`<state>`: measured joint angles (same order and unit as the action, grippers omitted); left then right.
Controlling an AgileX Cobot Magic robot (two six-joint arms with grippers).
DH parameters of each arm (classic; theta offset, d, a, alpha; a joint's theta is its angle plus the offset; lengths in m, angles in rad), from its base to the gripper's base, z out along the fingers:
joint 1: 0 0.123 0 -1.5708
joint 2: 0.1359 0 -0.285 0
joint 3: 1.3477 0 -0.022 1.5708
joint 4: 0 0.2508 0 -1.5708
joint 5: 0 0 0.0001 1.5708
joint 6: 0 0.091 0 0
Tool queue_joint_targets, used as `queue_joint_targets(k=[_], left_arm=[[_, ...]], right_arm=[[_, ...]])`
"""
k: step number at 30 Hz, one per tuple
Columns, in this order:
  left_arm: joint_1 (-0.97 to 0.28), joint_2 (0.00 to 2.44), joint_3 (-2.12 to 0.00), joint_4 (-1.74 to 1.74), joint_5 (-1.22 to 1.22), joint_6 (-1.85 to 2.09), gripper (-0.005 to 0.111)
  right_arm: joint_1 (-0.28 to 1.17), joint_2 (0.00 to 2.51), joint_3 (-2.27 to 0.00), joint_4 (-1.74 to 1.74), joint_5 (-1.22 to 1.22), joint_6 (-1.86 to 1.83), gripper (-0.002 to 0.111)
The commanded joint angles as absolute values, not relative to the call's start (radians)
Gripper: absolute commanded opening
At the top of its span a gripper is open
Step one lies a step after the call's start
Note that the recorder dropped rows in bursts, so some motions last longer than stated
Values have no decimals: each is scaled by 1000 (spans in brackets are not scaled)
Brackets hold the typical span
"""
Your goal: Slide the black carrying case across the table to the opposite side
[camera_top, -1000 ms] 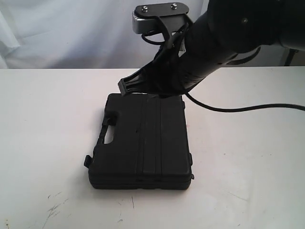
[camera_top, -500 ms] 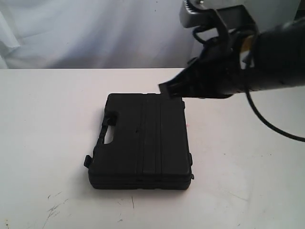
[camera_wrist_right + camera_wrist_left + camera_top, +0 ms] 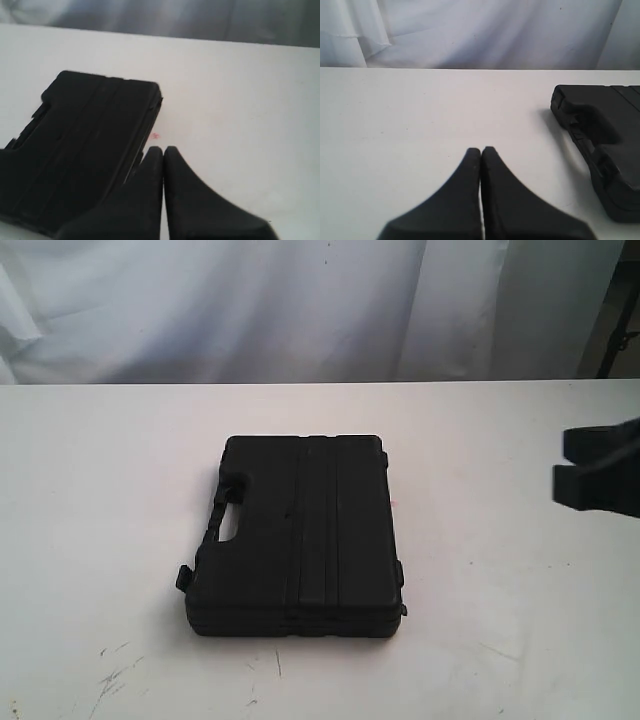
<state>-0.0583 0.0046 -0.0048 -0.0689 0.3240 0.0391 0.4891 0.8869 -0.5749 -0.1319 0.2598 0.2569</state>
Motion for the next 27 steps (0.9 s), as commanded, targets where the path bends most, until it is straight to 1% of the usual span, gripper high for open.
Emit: queue_joint_targets(k=[1, 6, 12, 21, 27], left_arm=[[-58, 0, 0, -68, 318, 38, 0], [-58, 0, 0, -68, 318, 38, 0], [-58, 0, 0, -68, 318, 38, 0], [-58, 0, 0, -68, 318, 35, 0], [-58, 0, 0, -68, 318, 37, 0]], right_arm=[[373, 744, -471, -143, 201, 260, 0], [234, 577, -379, -143, 191, 260, 0], [128, 384, -268, -143, 188, 252, 0], [122, 151, -172, -143, 195, 166, 0], [122, 117, -172, -145, 247, 131, 0]])
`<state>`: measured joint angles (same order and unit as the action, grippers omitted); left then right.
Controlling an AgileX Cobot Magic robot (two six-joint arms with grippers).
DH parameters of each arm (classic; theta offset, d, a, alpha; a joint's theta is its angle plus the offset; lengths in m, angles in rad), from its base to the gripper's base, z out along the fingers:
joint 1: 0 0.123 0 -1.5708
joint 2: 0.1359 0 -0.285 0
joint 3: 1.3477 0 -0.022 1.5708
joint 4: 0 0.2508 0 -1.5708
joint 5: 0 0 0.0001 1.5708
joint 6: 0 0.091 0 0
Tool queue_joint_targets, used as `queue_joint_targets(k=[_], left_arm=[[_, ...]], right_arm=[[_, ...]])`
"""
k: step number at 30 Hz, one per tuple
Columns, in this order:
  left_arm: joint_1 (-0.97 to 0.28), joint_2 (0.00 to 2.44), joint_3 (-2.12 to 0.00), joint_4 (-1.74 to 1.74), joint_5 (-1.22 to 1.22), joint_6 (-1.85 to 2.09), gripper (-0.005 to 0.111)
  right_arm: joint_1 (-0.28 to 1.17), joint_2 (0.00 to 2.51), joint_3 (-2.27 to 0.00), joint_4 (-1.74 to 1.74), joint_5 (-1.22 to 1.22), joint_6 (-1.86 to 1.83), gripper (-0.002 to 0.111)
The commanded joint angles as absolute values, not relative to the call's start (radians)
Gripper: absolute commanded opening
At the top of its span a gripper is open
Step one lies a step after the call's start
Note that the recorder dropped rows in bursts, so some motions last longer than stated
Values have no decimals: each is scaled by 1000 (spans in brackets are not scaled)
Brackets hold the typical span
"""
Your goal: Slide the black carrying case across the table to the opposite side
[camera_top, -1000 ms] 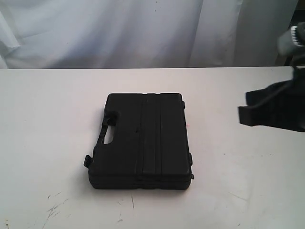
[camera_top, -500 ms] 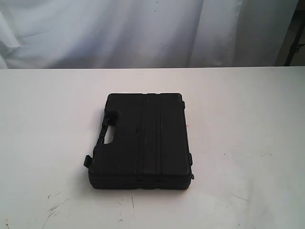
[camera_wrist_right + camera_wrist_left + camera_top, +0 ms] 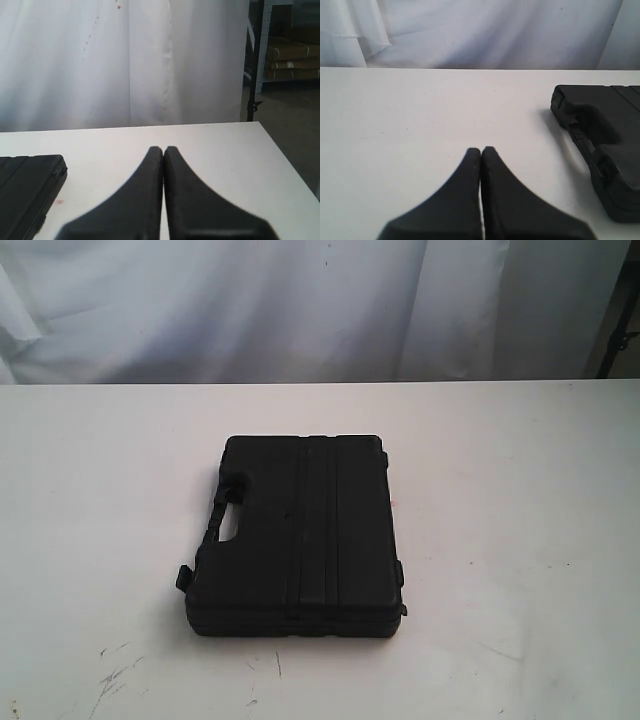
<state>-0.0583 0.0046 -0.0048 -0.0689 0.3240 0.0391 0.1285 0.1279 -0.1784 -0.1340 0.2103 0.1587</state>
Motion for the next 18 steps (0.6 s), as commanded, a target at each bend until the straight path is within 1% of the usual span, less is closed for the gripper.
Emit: queue_joint_targets(k=[1, 8, 15, 18], left_arm=[[-58, 0, 0, -68, 318, 37, 0], [-58, 0, 0, -68, 318, 37, 0], [-58, 0, 0, -68, 318, 35, 0], [-58, 0, 0, -68, 318, 35, 0]], right_arm=[[122, 117, -172, -145, 255, 131, 0], [122, 117, -143, -128, 243, 90, 0], [122, 15, -4, 14, 162, 12, 0], [122, 0, 0, 75, 160, -29, 0]])
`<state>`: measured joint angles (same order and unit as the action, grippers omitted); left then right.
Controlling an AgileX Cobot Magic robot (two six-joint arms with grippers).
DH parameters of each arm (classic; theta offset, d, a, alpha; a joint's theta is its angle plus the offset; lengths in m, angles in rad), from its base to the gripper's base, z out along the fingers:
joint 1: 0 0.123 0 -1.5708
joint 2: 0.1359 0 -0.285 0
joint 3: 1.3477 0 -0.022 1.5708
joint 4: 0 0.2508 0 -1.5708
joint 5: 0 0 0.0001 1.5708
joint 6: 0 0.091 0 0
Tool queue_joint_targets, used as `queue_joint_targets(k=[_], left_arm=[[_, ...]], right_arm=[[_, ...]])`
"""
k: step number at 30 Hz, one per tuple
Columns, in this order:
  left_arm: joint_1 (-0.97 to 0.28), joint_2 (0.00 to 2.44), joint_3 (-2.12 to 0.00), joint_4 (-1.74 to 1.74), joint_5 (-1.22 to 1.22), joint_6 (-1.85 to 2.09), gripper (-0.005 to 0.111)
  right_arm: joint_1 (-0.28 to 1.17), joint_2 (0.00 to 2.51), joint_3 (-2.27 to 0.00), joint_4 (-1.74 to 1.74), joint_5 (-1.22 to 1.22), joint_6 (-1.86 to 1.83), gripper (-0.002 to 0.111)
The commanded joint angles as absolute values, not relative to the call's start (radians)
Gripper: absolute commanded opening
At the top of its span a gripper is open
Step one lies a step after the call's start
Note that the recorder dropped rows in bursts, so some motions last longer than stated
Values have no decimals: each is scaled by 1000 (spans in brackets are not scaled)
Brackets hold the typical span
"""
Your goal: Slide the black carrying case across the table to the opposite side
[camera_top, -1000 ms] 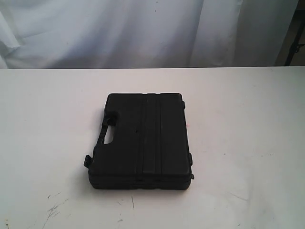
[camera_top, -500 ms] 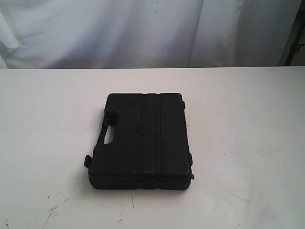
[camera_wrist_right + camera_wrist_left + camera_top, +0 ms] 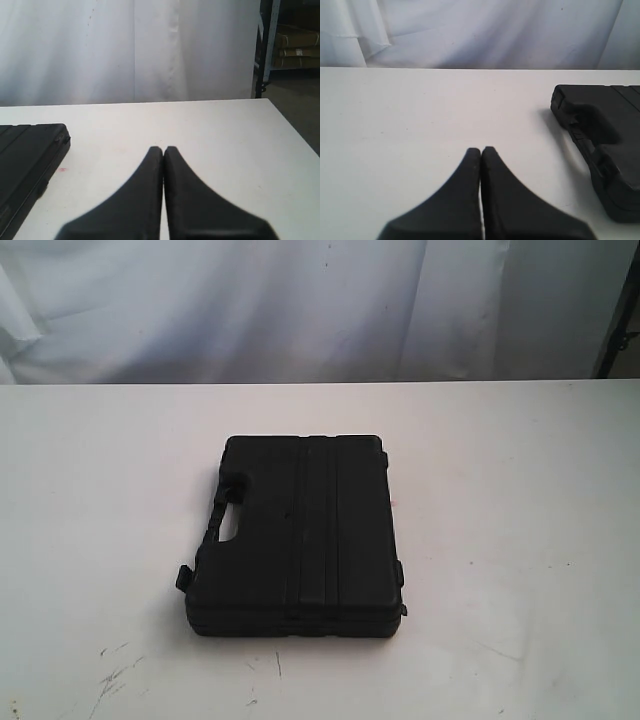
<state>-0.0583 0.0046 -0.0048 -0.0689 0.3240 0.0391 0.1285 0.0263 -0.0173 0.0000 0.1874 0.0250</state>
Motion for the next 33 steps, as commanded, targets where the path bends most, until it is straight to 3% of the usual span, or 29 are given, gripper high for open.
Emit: queue_joint_targets(k=[1, 13, 33], left_arm=[[-58, 0, 0, -68, 318, 35, 0], [-58, 0, 0, -68, 318, 37, 0], [-58, 0, 0, -68, 318, 37, 0]], right_arm=[[122, 0, 0, 92, 187, -48, 0], [122, 0, 0, 121, 340, -106, 0], [122, 0, 0, 121, 345, -102, 0]])
